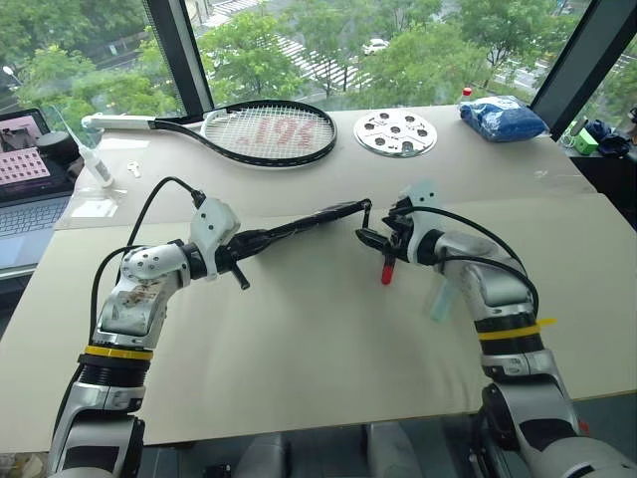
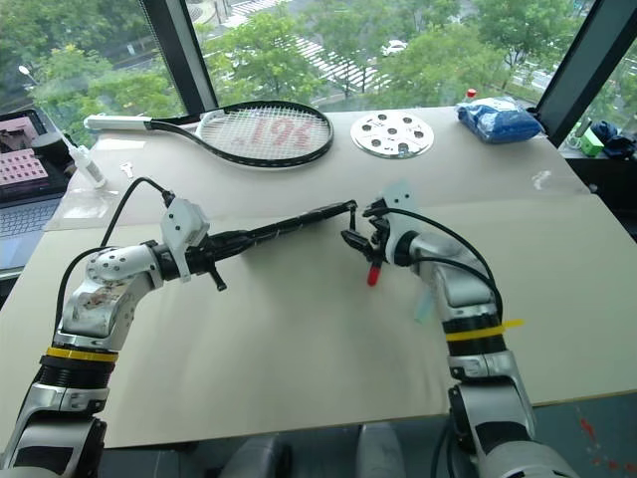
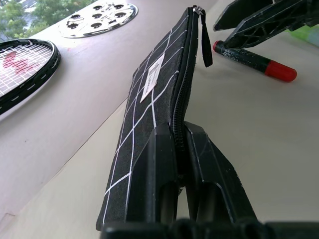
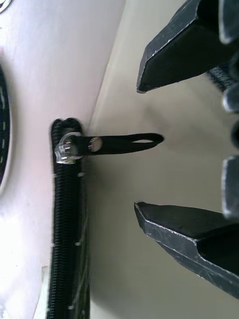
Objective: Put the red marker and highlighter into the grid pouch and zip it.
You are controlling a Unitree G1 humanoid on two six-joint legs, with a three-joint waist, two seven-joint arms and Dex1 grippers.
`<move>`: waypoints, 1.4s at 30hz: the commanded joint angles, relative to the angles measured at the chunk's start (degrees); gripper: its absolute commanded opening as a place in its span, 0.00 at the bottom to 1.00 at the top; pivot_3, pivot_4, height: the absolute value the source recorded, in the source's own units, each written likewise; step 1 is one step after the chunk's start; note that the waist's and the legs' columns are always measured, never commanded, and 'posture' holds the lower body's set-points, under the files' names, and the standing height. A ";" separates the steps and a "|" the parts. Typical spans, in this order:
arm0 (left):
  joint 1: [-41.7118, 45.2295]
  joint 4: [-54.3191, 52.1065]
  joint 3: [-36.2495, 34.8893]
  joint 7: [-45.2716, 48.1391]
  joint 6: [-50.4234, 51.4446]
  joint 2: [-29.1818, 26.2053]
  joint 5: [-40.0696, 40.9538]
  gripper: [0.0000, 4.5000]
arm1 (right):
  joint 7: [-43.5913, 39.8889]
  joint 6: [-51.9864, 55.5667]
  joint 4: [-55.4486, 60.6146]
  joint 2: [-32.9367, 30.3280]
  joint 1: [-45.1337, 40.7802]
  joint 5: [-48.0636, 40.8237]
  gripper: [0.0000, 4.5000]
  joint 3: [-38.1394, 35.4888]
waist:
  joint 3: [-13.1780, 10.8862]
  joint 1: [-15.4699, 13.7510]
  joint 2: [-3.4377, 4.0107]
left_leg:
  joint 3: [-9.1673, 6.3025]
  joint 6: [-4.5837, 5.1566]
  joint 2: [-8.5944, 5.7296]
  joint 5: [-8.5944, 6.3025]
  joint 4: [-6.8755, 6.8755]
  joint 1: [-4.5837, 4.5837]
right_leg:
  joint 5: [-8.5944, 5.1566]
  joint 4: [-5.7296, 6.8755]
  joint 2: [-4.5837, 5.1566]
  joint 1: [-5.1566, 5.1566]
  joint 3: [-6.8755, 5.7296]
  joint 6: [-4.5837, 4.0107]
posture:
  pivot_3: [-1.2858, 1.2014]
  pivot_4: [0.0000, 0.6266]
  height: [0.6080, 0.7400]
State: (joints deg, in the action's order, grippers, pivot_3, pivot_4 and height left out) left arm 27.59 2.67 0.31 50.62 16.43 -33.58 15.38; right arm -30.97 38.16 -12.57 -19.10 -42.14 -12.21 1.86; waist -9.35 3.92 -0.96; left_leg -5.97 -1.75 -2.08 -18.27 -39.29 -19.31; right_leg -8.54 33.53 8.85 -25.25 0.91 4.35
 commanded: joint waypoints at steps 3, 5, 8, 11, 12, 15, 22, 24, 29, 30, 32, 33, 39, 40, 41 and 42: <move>-0.38 -3.66 -0.36 -0.99 0.55 0.59 0.58 0.00 | -1.07 -5.12 -3.66 1.03 -2.39 1.16 0.81 0.97 | 0.00 -0.07 0.00 | 0.00 -0.01 0.00 0.01 0.00 -0.01 | 0.00 0.00 0.00 0.00 0.00 0.00 | 0.52 0.24 1.00; -0.76 -4.25 -0.29 -1.25 0.76 0.75 0.62 0.00 | -1.52 -6.24 -4.44 1.21 -2.50 1.27 0.71 1.26 | 0.00 -0.03 0.00 | -0.01 -0.02 0.00 0.01 0.00 -0.01 | 0.00 -0.01 0.00 0.00 0.00 0.00 | 0.52 0.24 1.00; -1.18 -4.91 -0.44 -1.72 1.24 1.13 0.81 0.00 | -2.27 -7.31 -4.90 1.41 -2.55 1.35 0.48 1.53 | 0.00 0.02 0.00 | 0.00 -0.01 0.00 0.01 0.00 0.00 | 0.00 0.00 0.00 0.00 0.00 0.00 | 0.52 0.24 1.00; -1.57 -5.73 -0.49 -2.04 1.74 1.52 1.15 0.00 | -2.45 -8.02 -5.42 1.61 -2.64 1.57 0.25 1.50 | 0.00 0.02 0.00 | 0.00 -0.01 0.00 0.01 0.00 -0.01 | 0.00 0.00 0.00 -0.01 0.00 0.00 | 0.52 0.24 1.00; -1.65 -5.94 -0.50 -2.14 1.87 1.63 1.26 0.00 | -2.56 -8.32 -5.58 1.59 -2.62 1.72 0.18 1.53 | 0.00 0.01 0.00 | 0.00 -0.01 0.00 0.01 0.00 0.00 | 0.00 0.00 0.00 -0.01 0.00 0.00 | 0.52 0.24 1.00; -1.76 -6.13 -0.49 -2.29 2.05 1.76 1.28 0.00 | -2.32 -8.94 -6.08 1.66 -2.63 2.21 0.01 1.48 | 0.00 0.01 0.00 | 0.00 0.00 0.00 0.00 0.00 0.00 | 0.00 0.00 0.00 -0.01 0.00 0.00 | 0.52 0.24 1.00; -1.94 -6.13 -0.12 -2.43 1.89 2.03 0.76 0.00 | -4.02 -8.89 -2.10 0.88 -2.06 3.17 0.01 3.34 | 0.00 0.02 0.00 | 0.00 -0.01 0.00 0.00 0.00 -0.01 | 0.00 0.00 0.00 -0.01 0.00 0.00 | 0.52 0.24 1.00; -1.95 -5.87 0.03 -2.47 1.66 2.07 0.55 0.00 | -5.67 -7.74 1.75 1.21 -1.73 2.69 0.01 4.71 | -0.01 0.10 0.01 | 0.00 -0.01 0.00 0.00 0.00 -0.01 | 0.00 0.00 0.00 -0.02 0.00 0.00 | 0.52 0.24 1.00; -1.94 -5.61 0.29 -2.55 1.34 2.24 0.37 0.00 | -5.99 -3.56 9.97 4.31 -1.45 2.43 0.01 8.49 | 0.00 0.06 0.01 | -0.01 -0.01 0.00 0.00 0.00 0.00 | 0.00 0.02 0.00 -0.03 0.00 0.00 | 0.52 0.24 1.00; -1.89 -5.56 0.33 -2.57 1.30 2.29 0.36 0.00 | -6.09 -2.63 11.01 5.07 -1.64 2.39 0.01 9.26 | 0.00 0.05 0.01 | -0.01 -0.01 0.00 0.00 0.00 0.00 | 0.00 0.02 0.00 -0.03 0.00 0.00 | 0.52 0.24 1.00; -1.78 -5.42 0.35 -2.54 1.24 2.30 0.36 0.00 | -6.38 -1.59 12.10 5.86 -1.90 2.50 0.01 10.15 | -0.01 0.05 0.01 | -0.02 -0.01 0.00 0.00 0.00 0.00 | 0.00 0.03 0.00 -0.03 0.00 0.00 | 0.52 0.24 1.00; -1.73 -5.36 0.34 -2.50 1.20 2.28 0.36 0.00 | -7.06 -1.28 12.42 5.89 -1.92 2.61 0.01 10.86 | -0.01 0.05 0.01 | -0.02 -0.01 0.00 0.00 0.00 0.00 | 0.00 0.03 0.00 -0.03 0.00 0.00 | 0.52 0.24 1.00; -1.23 -5.11 0.05 -2.42 1.29 2.07 0.46 0.00 | -10.73 -2.31 13.01 3.96 -0.48 4.88 0.01 16.62 | 0.00 -0.11 0.01 | -0.02 -0.01 0.00 0.00 0.00 0.00 | 0.00 0.01 0.00 -0.02 -0.01 0.00 | 0.52 0.24 1.00; -1.21 -5.06 0.03 -2.37 1.25 1.99 0.42 0.00 | -10.96 -2.02 13.33 4.30 -0.53 4.36 0.01 16.74 | 0.00 -0.07 0.01 | -0.02 -0.01 0.00 0.00 0.00 0.00 | 0.00 0.02 0.00 -0.02 -0.02 0.00 | 0.52 0.24 1.00; -1.27 -5.11 0.03 -2.35 1.24 1.93 0.40 0.00 | -11.39 -1.21 14.01 4.95 -0.65 3.28 0.01 16.53 | -0.01 -0.06 0.01 | -0.02 -0.01 0.00 0.00 0.00 0.00 | 0.00 0.02 0.00 -0.03 -0.02 0.00 | 0.52 0.24 1.00; -1.29 -5.13 0.05 -2.34 1.25 1.90 0.38 0.00 | -12.06 0.07 14.77 5.91 -0.80 1.49 0.01 15.87 | -0.01 -0.04 0.01 | -0.02 -0.01 0.00 0.00 0.00 -0.01 | 0.00 0.02 0.00 -0.03 -0.02 0.00 | 0.52 0.24 1.00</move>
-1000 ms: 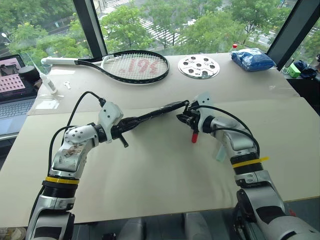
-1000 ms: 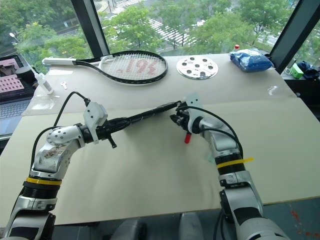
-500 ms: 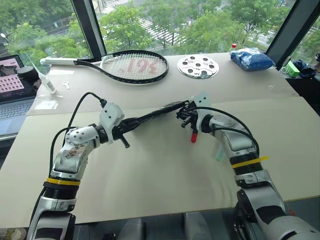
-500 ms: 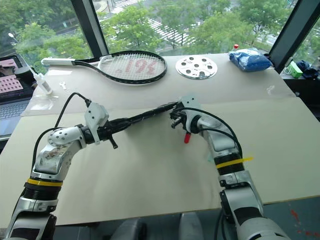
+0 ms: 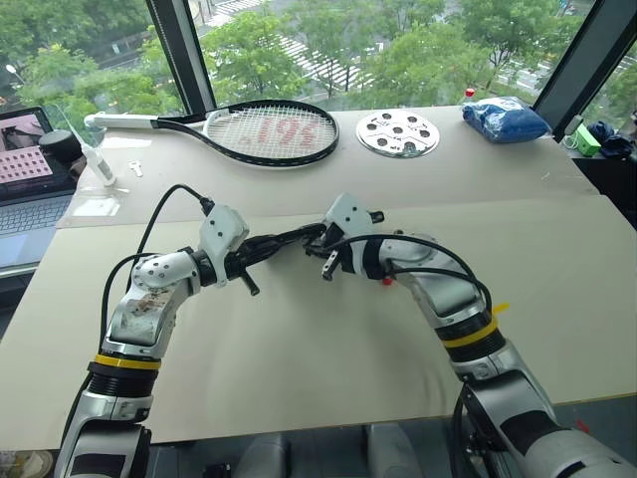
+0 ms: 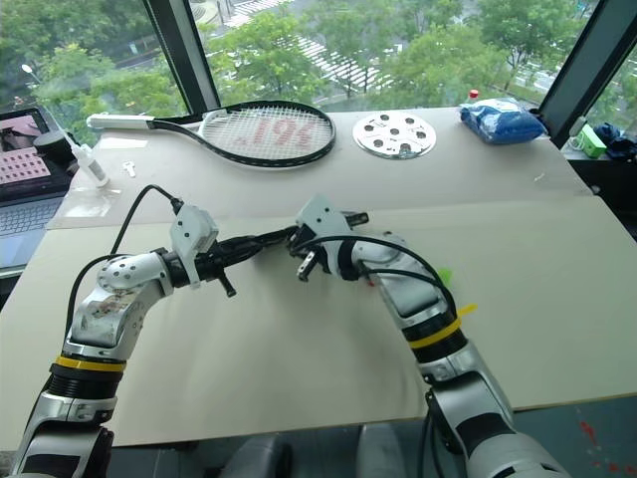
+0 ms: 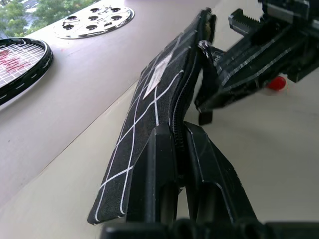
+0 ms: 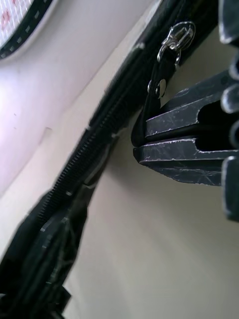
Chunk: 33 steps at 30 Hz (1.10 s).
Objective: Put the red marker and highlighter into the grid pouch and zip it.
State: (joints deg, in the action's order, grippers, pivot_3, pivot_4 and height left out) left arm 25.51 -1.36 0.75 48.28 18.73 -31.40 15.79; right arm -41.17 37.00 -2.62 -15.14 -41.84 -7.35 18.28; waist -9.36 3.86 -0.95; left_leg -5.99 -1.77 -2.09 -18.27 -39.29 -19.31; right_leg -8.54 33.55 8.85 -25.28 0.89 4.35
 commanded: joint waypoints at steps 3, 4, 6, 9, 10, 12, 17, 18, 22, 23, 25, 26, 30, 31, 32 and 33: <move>0.68 -1.20 -0.20 0.14 -1.17 -0.40 -0.17 0.00 | -3.35 5.25 5.95 4.02 -1.73 -8.12 0.01 -2.91 | 0.00 0.24 0.00 | -0.01 -0.14 0.01 0.08 0.00 0.01 | 0.00 0.01 -0.01 -0.02 0.00 0.00 | 0.52 0.24 1.00; 0.59 -1.42 -0.13 0.21 -1.16 -0.48 -0.19 0.00 | -4.07 5.92 6.40 3.97 -1.74 -8.96 0.01 -3.14 | 0.00 0.19 0.00 | -0.01 -0.15 0.01 0.08 0.01 0.01 | 0.00 0.03 -0.01 -0.04 0.00 0.00 | 0.52 0.24 1.00; 0.54 -1.91 -0.31 0.48 -0.96 -0.80 0.05 0.00 | -4.12 6.32 5.59 3.20 -1.93 -9.04 0.01 -3.74 | 0.00 0.11 0.00 | -0.02 -0.15 0.01 0.09 0.01 0.01 | 0.00 0.05 -0.01 -0.04 0.00 0.00 | 0.52 0.24 1.00; 0.65 -2.20 -1.14 1.10 -0.88 -1.43 0.77 0.00 | -4.28 7.69 5.69 1.54 -2.27 -10.68 0.25 -6.52 | 0.00 -0.30 0.00 | -0.02 -0.12 0.00 0.07 0.00 0.00 | 0.00 0.03 0.00 -0.01 0.00 0.00 | 0.52 0.24 1.00; 0.59 -2.50 -1.43 1.28 -0.66 -1.63 1.12 0.00 | -4.13 8.84 6.21 0.82 -2.48 -11.61 0.34 -8.06 | 0.00 -0.37 0.00 | -0.03 -0.10 0.00 0.05 0.00 0.00 | 0.00 0.03 0.00 -0.01 0.00 0.00 | 0.52 0.24 1.00; 0.53 -3.18 -2.04 1.23 0.17 -1.84 1.85 0.00 | -4.80 12.87 8.03 -1.56 -2.67 -15.10 0.49 -11.97 | 0.00 -0.45 0.00 | -0.02 -0.07 0.00 0.04 0.00 0.00 | 0.00 0.03 0.00 -0.01 0.00 0.00 | 0.52 0.24 1.00; 0.12 -5.02 -3.44 -0.09 2.83 -1.56 3.48 0.00 | -7.59 21.04 15.19 -11.94 -0.70 -25.43 0.62 -25.04 | -0.02 -0.99 0.01 | -0.03 0.12 0.00 -0.07 0.00 -0.05 | 0.00 -0.03 0.00 -0.03 0.00 0.00 | 0.52 0.24 1.00; 0.00 -5.35 -3.45 -0.27 3.09 -1.59 3.63 0.00 | -6.36 21.46 15.72 -13.50 -0.26 -25.61 0.62 -27.27 | -0.02 -1.17 0.01 | -0.03 0.13 0.00 -0.08 0.00 -0.03 | 0.00 -0.02 -0.01 0.00 -0.02 0.00 | 0.52 0.24 1.00; -0.70 -6.58 -3.67 -1.39 4.20 -1.27 3.91 0.00 | 2.70 26.97 18.83 -18.01 3.39 -24.86 0.62 -35.31 | -0.02 -1.45 0.00 | 0.01 0.18 0.00 -0.10 0.01 -0.03 | 0.00 -0.12 0.00 0.06 -0.01 0.00 | 0.52 0.24 1.00; -0.81 -6.75 -3.62 -1.61 4.31 -1.14 3.87 0.00 | 4.78 28.25 20.02 -18.76 4.77 -24.32 0.62 -36.14 | -0.03 -1.47 -0.01 | 0.01 0.19 0.01 -0.11 0.01 -0.02 | 0.00 -0.11 -0.01 0.07 -0.02 0.00 | 0.52 0.24 1.00; -0.71 -6.54 -3.27 -2.49 4.20 -0.61 3.30 0.00 | 9.43 32.11 23.52 -19.31 9.16 -23.32 0.62 -37.73 | -0.03 -1.58 -0.02 | 0.01 0.20 0.01 -0.12 0.00 -0.04 | 0.00 -0.11 0.00 0.08 -0.01 0.00 | 0.52 0.24 1.00; -0.57 -6.32 -3.14 -3.18 4.17 -0.16 3.05 0.00 | 11.91 33.87 25.41 -19.20 11.83 -22.57 0.62 -38.10 | -0.03 -1.61 -0.02 | 0.02 0.21 0.01 -0.12 0.00 -0.04 | 0.00 -0.10 0.00 0.08 0.00 0.00 | 0.52 0.24 1.00; 0.36 -5.28 -2.42 -4.83 4.14 1.77 2.79 0.00 | 21.89 38.75 33.45 -16.60 22.25 -17.67 0.62 -36.03 | 0.00 -1.97 -0.10 | 0.04 0.25 0.02 -0.14 -0.02 -0.02 | 0.03 -0.15 0.00 0.17 0.01 -0.03 | 0.52 0.24 1.00; 0.56 -5.15 -2.19 -4.85 4.09 2.14 2.84 0.00 | 24.04 39.61 35.81 -15.52 24.06 -16.79 0.62 -35.09 | 0.00 -2.19 -0.09 | 0.03 0.28 0.03 -0.16 -0.02 -0.02 | 0.03 -0.13 -0.01 0.17 -0.02 -0.04 | 0.52 0.24 1.00; 0.74 -5.05 -2.02 -4.79 4.08 2.39 2.88 0.00 | 25.79 40.09 37.72 -15.04 25.35 -15.75 0.62 -33.84 | 0.00 -2.32 -0.09 | 0.04 0.28 0.02 -0.16 -0.02 -0.06 | 0.03 -0.18 0.00 0.15 -0.01 -0.03 | 0.52 0.24 1.00; 1.01 -4.62 -1.89 -4.69 3.89 2.55 2.76 0.00 | 27.96 40.35 39.32 -14.69 26.46 -14.13 0.62 -32.53 | -0.01 -2.27 -0.08 | 0.05 0.27 0.01 -0.15 -0.06 -0.06 | 0.03 -0.18 0.00 0.15 0.01 -0.03 | 0.52 0.24 1.00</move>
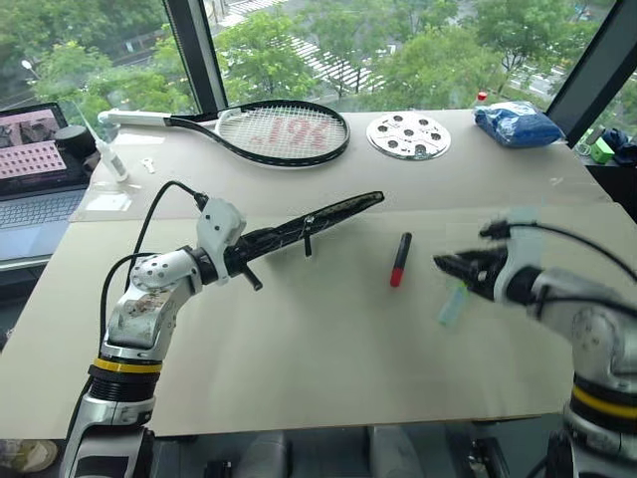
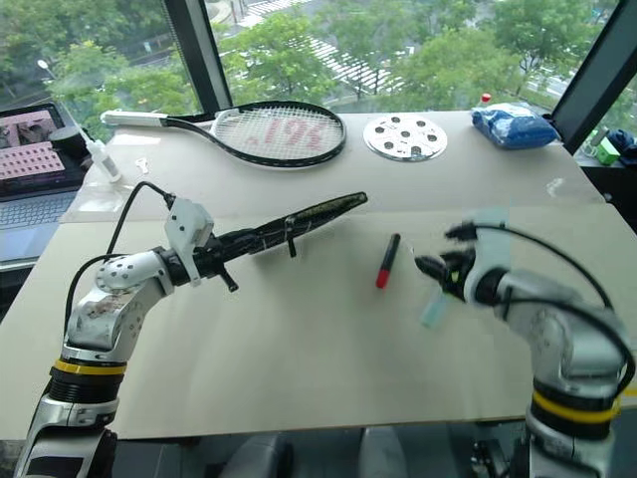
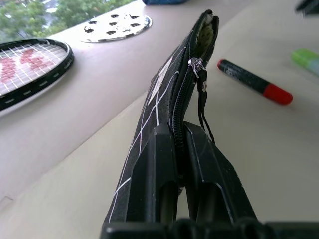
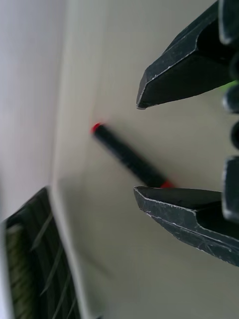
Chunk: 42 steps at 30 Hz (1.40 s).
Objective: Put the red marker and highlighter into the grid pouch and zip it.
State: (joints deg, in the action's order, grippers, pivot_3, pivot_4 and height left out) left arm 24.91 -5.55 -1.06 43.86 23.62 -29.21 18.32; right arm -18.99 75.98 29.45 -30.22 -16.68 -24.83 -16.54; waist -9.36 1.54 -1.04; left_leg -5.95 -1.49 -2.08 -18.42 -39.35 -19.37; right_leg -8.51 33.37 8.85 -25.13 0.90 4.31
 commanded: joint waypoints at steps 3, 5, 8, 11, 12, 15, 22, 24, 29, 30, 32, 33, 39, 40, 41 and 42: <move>2.17 0.97 0.08 -0.11 -1.75 0.67 -0.20 0.00 | 10.17 1.70 9.01 1.47 2.49 6.62 0.62 3.03 | 0.00 -0.03 0.01 | 0.03 0.00 0.00 0.00 -0.09 0.00 | 0.04 -0.03 -0.01 0.00 0.04 -0.01 | 0.52 0.24 1.00; 2.13 1.81 0.31 -0.10 -2.57 0.84 -0.53 0.00 | 12.71 0.52 8.98 1.71 3.32 9.07 0.62 3.38 | 0.00 -0.23 0.01 | 0.02 0.00 0.00 0.00 -0.09 0.04 | 0.04 -0.17 -0.01 0.05 0.02 0.00 | 0.52 0.24 1.00; 1.54 2.24 0.87 -0.19 -3.69 0.97 -1.14 0.00 | 14.39 -0.67 8.62 2.32 4.32 11.07 0.62 3.65 | 0.00 -0.52 0.01 | 0.02 0.00 0.00 0.00 -0.09 0.03 | 0.04 -0.17 -0.01 0.07 0.01 0.00 | 0.52 0.24 1.00; 1.21 2.13 1.08 -0.31 -4.05 1.09 -1.29 0.00 | 14.51 -1.69 8.49 2.70 5.17 12.10 0.62 4.83 | 0.00 -0.55 0.01 | 0.03 0.00 -0.01 0.00 -0.09 0.02 | 0.05 -0.17 -0.01 0.08 0.01 0.01 | 0.52 0.24 1.00; 1.18 2.18 1.04 -0.34 -4.10 1.16 -1.35 0.00 | 14.73 -1.55 8.31 3.39 5.53 12.20 0.62 5.18 | 0.00 -0.56 0.01 | 0.03 0.00 -0.01 0.00 -0.09 0.02 | 0.06 -0.17 -0.01 0.08 0.01 0.01 | 0.52 0.24 1.00; 1.24 2.36 0.85 -0.35 -4.17 1.30 -1.55 0.00 | 15.50 -1.41 7.98 6.08 6.70 12.58 0.62 6.19 | 0.00 -0.55 0.01 | 0.02 0.01 0.00 0.00 -0.08 0.03 | 0.05 -0.17 -0.01 0.09 0.00 0.01 | 0.52 0.24 1.00; 1.16 2.51 0.42 -0.32 -4.08 1.06 -1.67 0.00 | 18.21 1.83 7.99 13.82 8.07 13.92 0.62 4.81 | 0.01 -0.51 -0.01 | 0.00 0.01 0.00 0.00 -0.08 0.08 | 0.06 -0.17 -0.02 0.14 0.00 0.01 | 0.52 0.24 1.00; 1.19 2.60 0.25 -0.31 -4.03 0.91 -1.67 0.00 | 18.33 3.06 8.77 14.78 9.27 13.93 0.62 4.77 | 0.01 -0.62 0.00 | -0.01 0.01 0.00 -0.01 -0.08 0.07 | 0.05 -0.17 -0.02 0.13 -0.01 0.01 | 0.52 0.24 1.00; 1.28 2.55 0.20 -0.39 -3.89 0.85 -1.64 0.00 | 18.64 2.90 10.41 15.22 10.23 14.46 0.47 6.29 | 0.02 -0.69 -0.01 | -0.02 0.01 0.00 -0.01 -0.08 0.08 | 0.05 -0.18 -0.02 0.16 -0.03 0.01 | 0.52 0.24 1.00; 1.30 2.56 0.28 -0.38 -3.88 0.87 -1.67 0.00 | 18.55 2.39 10.09 15.05 9.95 14.58 0.40 6.25 | 0.02 -0.68 -0.01 | -0.02 0.01 0.00 -0.01 -0.08 0.09 | 0.05 -0.18 -0.02 0.16 -0.03 0.01 | 0.52 0.24 1.00; 1.28 2.46 0.39 -0.37 -3.77 0.87 -1.68 0.00 | 18.08 0.26 8.83 13.89 9.33 14.95 0.25 6.13 | 0.02 -0.71 -0.01 | -0.02 0.01 0.00 -0.01 -0.08 0.09 | 0.05 -0.18 -0.02 0.16 -0.03 0.01 | 0.52 0.24 1.00; 1.27 2.40 0.42 -0.32 -3.71 0.85 -1.66 0.00 | 17.62 -0.60 7.72 12.83 8.74 15.10 0.19 5.99 | 0.02 -0.73 -0.01 | -0.03 0.01 0.00 0.00 -0.08 0.09 | 0.05 -0.18 -0.02 0.17 -0.03 0.01 | 0.52 0.24 1.00; 1.60 2.63 0.50 -0.10 -3.66 0.68 -1.70 0.00 | 16.06 -8.82 -1.14 6.46 1.03 16.83 0.10 4.82 | 0.01 -0.59 -0.01 | -0.02 0.01 -0.01 0.00 -0.09 0.09 | 0.06 -0.21 -0.02 0.23 -0.02 0.03 | 0.52 0.24 1.00; 1.61 2.58 0.54 -0.04 -3.59 0.71 -1.63 0.00 | 14.30 -12.21 -2.50 4.80 -1.07 16.74 0.10 5.45 | 0.01 -0.55 0.00 | -0.02 0.01 -0.01 0.00 -0.09 0.09 | 0.06 -0.21 -0.02 0.23 -0.02 0.03 | 0.52 0.24 1.00; 1.62 2.55 0.60 0.04 -3.52 0.74 -1.55 0.00 | 12.67 -15.38 -3.54 2.93 -2.71 16.95 0.10 6.53 | -0.01 -0.40 0.03 | -0.02 0.01 -0.01 0.00 -0.09 0.07 | 0.06 -0.21 -0.02 0.20 -0.02 0.03 | 0.52 0.24 1.00; 1.60 2.49 0.71 0.18 -3.39 0.77 -1.44 0.00 | 11.01 -19.07 -4.45 1.23 -4.88 17.10 0.10 7.31 | -0.02 -0.25 0.05 | -0.01 0.01 -0.01 0.00 -0.08 0.07 | 0.06 -0.21 -0.02 0.16 -0.01 0.03 | 0.52 0.24 1.00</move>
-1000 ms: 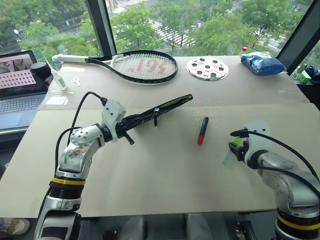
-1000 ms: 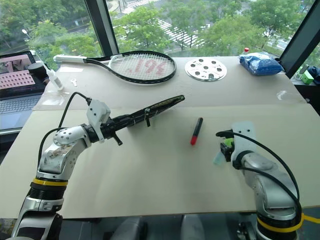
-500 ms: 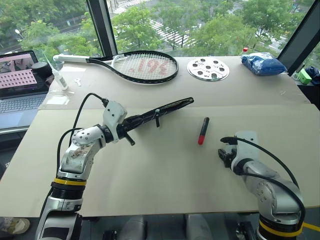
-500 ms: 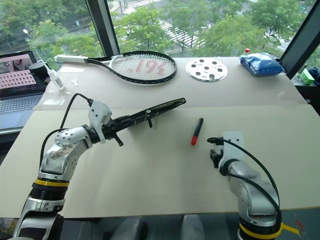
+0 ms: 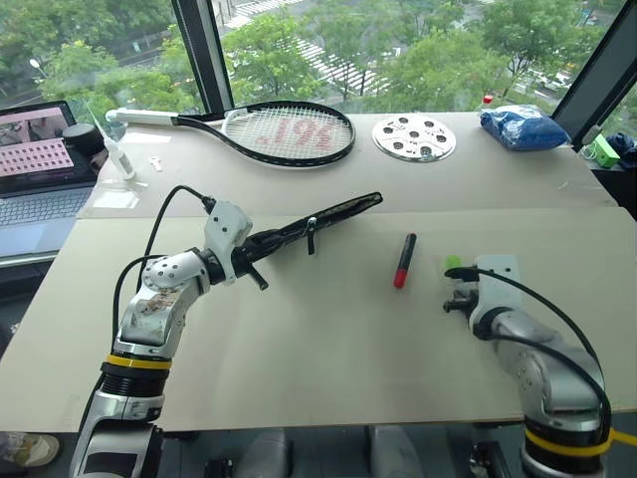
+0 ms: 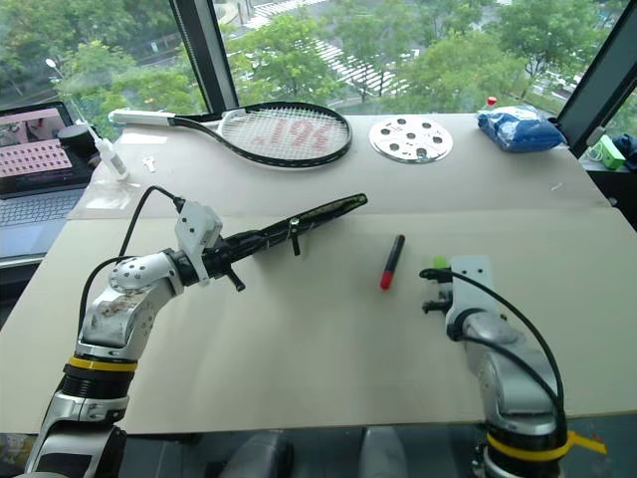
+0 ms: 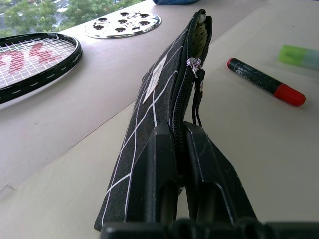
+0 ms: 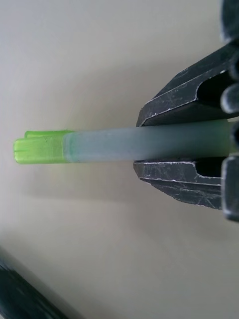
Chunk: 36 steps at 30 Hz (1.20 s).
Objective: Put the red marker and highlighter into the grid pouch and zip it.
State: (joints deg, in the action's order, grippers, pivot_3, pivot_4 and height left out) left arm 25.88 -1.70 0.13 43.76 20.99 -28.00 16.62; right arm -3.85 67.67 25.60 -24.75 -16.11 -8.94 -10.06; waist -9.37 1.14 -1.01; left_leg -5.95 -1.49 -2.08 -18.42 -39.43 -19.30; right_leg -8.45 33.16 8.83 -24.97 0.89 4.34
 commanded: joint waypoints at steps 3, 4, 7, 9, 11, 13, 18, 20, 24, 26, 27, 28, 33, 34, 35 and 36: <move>0.44 -1.74 -0.07 0.93 -0.25 -0.55 0.51 0.00 | -11.63 -21.79 -1.95 -8.15 -11.93 -0.19 0.10 2.38 | -0.02 0.72 0.02 | 0.00 0.00 0.01 0.00 0.07 0.00 | 0.00 -0.01 -0.02 -0.03 0.00 0.00 | 0.52 0.24 1.00; 0.37 -1.85 0.04 1.14 -0.14 -0.62 0.53 0.00 | -15.47 -28.09 -1.99 -10.70 -13.21 0.94 0.10 4.59 | -0.02 0.95 0.02 | 0.00 0.00 0.01 0.00 0.08 0.00 | 0.00 -0.02 -0.02 -0.03 -0.01 0.00 | 0.52 0.24 1.00; 0.31 -2.22 0.33 1.88 0.21 -0.81 0.61 0.00 | -25.05 -49.94 -4.33 -18.75 -15.00 8.11 0.10 12.65 | -0.02 1.26 0.01 | 0.00 0.01 0.01 -0.01 0.10 -0.01 | -0.02 -0.09 -0.02 0.00 -0.03 0.03 | 0.52 0.24 1.00; 0.35 -2.52 0.37 2.09 0.46 -0.86 0.70 0.00 | -28.38 -65.09 -8.10 -23.42 -15.55 14.05 0.10 17.17 | -0.04 1.22 -0.02 | 0.00 0.01 0.01 -0.01 0.11 -0.01 | -0.04 -0.11 -0.01 0.01 -0.04 0.07 | 0.52 0.24 1.00; 0.35 -2.86 0.38 2.24 0.76 -0.81 0.83 0.00 | -30.75 -80.16 -12.83 -26.94 -16.28 18.53 0.10 20.30 | -0.06 1.18 -0.06 | 0.02 -0.02 0.00 0.00 0.10 -0.01 | -0.05 -0.14 -0.01 0.05 -0.04 0.08 | 0.52 0.24 1.00; 0.27 -3.67 0.60 2.52 1.15 -0.86 1.03 0.00 | -29.61 -90.97 -19.71 -28.60 -18.55 22.87 0.10 21.85 | -0.08 1.25 -0.09 | 0.04 -0.03 0.01 0.01 0.10 -0.01 | -0.05 -0.14 -0.01 0.04 -0.03 0.09 | 0.52 0.24 1.00; 0.19 -5.48 0.35 2.55 2.42 -0.97 1.83 0.00 | -27.91 -104.75 -30.12 -28.40 -21.77 28.03 0.10 23.05 | -0.08 1.35 -0.10 | 0.08 -0.20 0.02 0.10 0.11 -0.02 | -0.04 -0.11 -0.01 -0.03 0.01 0.07 | 0.52 0.24 1.00; -0.19 -6.46 0.31 2.54 2.88 -1.06 2.12 0.00 | -27.40 -107.77 -32.91 -27.64 -22.61 29.55 0.10 23.32 | -0.08 1.36 -0.10 | 0.08 -0.21 0.02 0.11 0.12 -0.02 | -0.04 -0.13 -0.01 -0.03 0.02 0.07 | 0.52 0.24 1.00; -0.95 -7.77 0.40 2.39 3.52 -1.32 2.44 0.00 | -26.56 -111.93 -37.40 -26.11 -24.15 31.95 0.10 23.76 | -0.08 1.37 -0.10 | 0.11 -0.20 0.02 0.10 0.12 -0.03 | -0.04 -0.14 -0.01 -0.03 0.06 0.06 | 0.52 0.24 1.00; -1.23 -8.17 0.49 2.41 3.67 -1.39 2.50 0.00 | -26.40 -113.02 -39.15 -25.76 -24.64 32.78 0.10 23.90 | -0.08 1.36 -0.10 | 0.11 -0.20 0.02 0.10 0.12 -0.03 | -0.04 -0.13 -0.01 -0.03 0.06 0.06 | 0.52 0.24 1.00; -1.36 -8.34 0.51 2.43 3.72 -1.43 2.52 0.00 | -26.41 -113.47 -39.83 -25.64 -24.84 33.09 0.10 23.96 | -0.08 1.36 -0.10 | 0.11 -0.20 0.02 0.10 0.12 -0.03 | -0.04 -0.13 -0.01 -0.03 0.06 0.06 | 0.52 0.24 1.00; -1.40 -8.42 0.54 2.42 3.77 -1.42 2.51 0.00 | -26.43 -113.89 -40.40 -25.54 -25.02 33.30 0.10 23.96 | -0.08 1.36 -0.10 | 0.11 -0.20 0.02 0.10 0.12 -0.03 | -0.04 -0.14 -0.01 -0.03 0.06 0.06 | 0.52 0.24 1.00; -2.04 -9.16 0.80 2.54 3.91 -1.61 2.25 0.00 | -27.11 -112.91 -43.95 -24.55 -26.79 32.42 0.10 23.54 | -0.08 1.36 -0.10 | 0.12 -0.20 0.02 0.10 0.12 -0.03 | -0.04 -0.13 -0.01 -0.03 0.07 0.06 | 0.52 0.24 1.00; -2.17 -9.23 0.84 2.55 3.86 -1.64 2.21 0.00 | -27.32 -112.83 -44.48 -24.64 -27.09 32.37 0.10 23.44 | -0.08 1.39 -0.10 | 0.11 -0.20 0.02 0.10 0.12 -0.03 | -0.04 -0.13 -0.01 -0.03 0.06 0.06 | 0.52 0.24 1.00; -2.26 -9.29 0.88 2.54 3.83 -1.66 2.19 0.00 | -27.36 -113.11 -45.24 -24.93 -27.45 32.71 0.10 23.41 | -0.08 1.38 -0.10 | 0.12 -0.20 0.02 0.10 0.12 -0.03 | -0.04 -0.13 -0.01 -0.03 0.07 0.06 | 0.52 0.24 1.00; -2.32 -9.35 0.89 2.51 3.84 -1.66 2.20 0.00 | -27.41 -113.21 -46.08 -25.25 -27.76 33.17 0.10 23.44 | -0.08 1.38 -0.10 | 0.12 -0.20 0.02 0.10 0.12 -0.02 | -0.04 -0.13 -0.01 -0.03 0.07 0.06 | 0.52 0.24 1.00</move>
State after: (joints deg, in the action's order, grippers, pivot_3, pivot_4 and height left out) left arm 23.66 -8.53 1.22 46.15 25.11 -29.07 18.28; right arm -31.52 -45.04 -19.83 -49.13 -42.14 24.52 15.00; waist -9.46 2.52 -1.11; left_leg -5.84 -1.69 -2.06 -18.32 -39.31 -19.33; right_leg -8.48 33.03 8.82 -24.99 0.96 4.40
